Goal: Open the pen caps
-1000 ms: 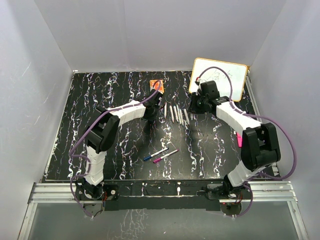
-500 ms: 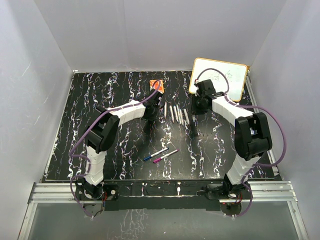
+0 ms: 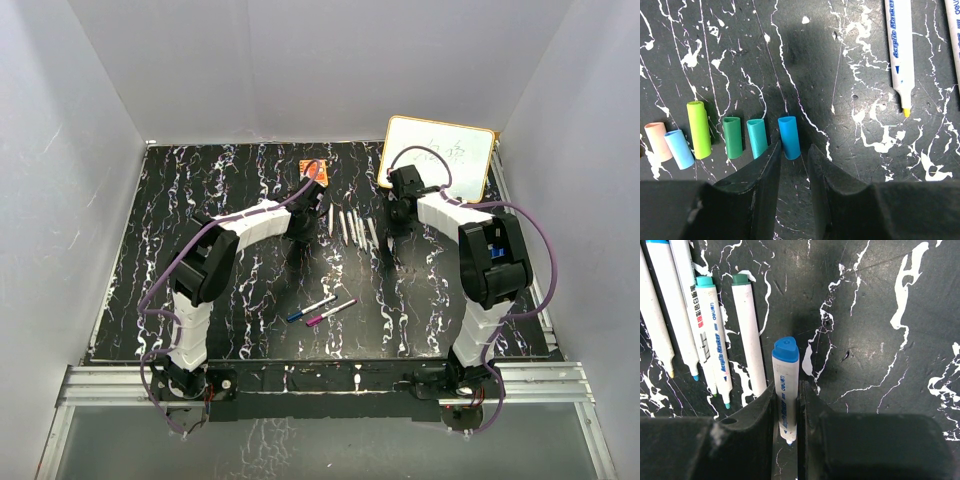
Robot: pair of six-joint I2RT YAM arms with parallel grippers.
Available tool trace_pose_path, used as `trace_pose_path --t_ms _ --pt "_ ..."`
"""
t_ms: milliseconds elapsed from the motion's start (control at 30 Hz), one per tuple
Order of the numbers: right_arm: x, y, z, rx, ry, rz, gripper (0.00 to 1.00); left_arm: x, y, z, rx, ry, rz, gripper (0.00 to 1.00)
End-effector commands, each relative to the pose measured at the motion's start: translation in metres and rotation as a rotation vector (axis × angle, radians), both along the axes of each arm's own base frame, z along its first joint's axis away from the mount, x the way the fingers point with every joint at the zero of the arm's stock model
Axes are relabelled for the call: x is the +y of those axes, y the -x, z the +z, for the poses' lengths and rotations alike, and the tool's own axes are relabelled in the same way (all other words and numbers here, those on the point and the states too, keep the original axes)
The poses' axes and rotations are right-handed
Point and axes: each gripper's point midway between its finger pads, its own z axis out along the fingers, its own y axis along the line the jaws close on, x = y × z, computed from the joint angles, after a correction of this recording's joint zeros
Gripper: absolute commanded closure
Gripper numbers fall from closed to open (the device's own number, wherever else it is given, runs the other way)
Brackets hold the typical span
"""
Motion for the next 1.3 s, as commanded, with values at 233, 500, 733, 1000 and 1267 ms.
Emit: trace_pose_path --t_ms 233,500,733,1000,1267 --pt "0.000 -0.030 0.005 -0.093 0.000 -0.025 0.98 -0.020 -0.001 0.144 -0.289 0.301 -0.045 0.69" --pt "0.003 -0.035 0.004 -0.098 -0.011 -0.027 0.87 -0.010 0.037 0.170 -0.347 0.421 -0.098 0.66" --pt "0.006 -0.036 0.005 -0.097 -0.025 -0.025 0.73 -0.003 0.074 0.127 -0.230 0.422 -0.117 0.65" --pt "0.007 -0.038 0.022 -0.142 -0.043 -0.034 0.68 -0.006 0.108 0.101 -0.155 0.430 -0.174 0.64" --pt "0.003 -0.045 0.090 -0.320 -0.076 -0.070 0.61 -0.020 0.150 0.086 -0.101 0.394 -0.264 0.63"
